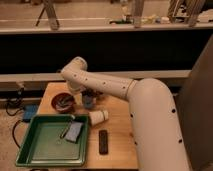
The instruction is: Wipe red bowl with brush
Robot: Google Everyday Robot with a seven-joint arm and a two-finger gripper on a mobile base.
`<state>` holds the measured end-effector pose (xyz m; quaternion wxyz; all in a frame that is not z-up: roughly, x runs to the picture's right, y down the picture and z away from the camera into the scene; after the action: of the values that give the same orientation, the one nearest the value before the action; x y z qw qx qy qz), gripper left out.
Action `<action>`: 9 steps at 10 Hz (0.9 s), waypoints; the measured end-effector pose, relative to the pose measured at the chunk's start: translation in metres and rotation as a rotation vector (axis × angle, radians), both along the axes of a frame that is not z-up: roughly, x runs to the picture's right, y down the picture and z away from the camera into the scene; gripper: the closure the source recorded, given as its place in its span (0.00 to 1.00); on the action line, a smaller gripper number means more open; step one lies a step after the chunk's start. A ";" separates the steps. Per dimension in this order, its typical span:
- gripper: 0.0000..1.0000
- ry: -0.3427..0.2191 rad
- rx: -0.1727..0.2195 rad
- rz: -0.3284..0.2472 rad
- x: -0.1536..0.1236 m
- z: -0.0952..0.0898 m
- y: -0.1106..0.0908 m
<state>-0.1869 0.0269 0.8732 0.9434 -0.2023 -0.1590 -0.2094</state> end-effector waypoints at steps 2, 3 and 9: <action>0.20 0.004 -0.007 -0.009 0.001 0.005 0.002; 0.20 0.007 -0.010 -0.013 0.001 0.008 0.004; 0.47 0.027 -0.018 -0.023 0.003 0.015 0.005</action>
<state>-0.1836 0.0323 0.8885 0.9410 -0.2154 -0.1460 -0.2161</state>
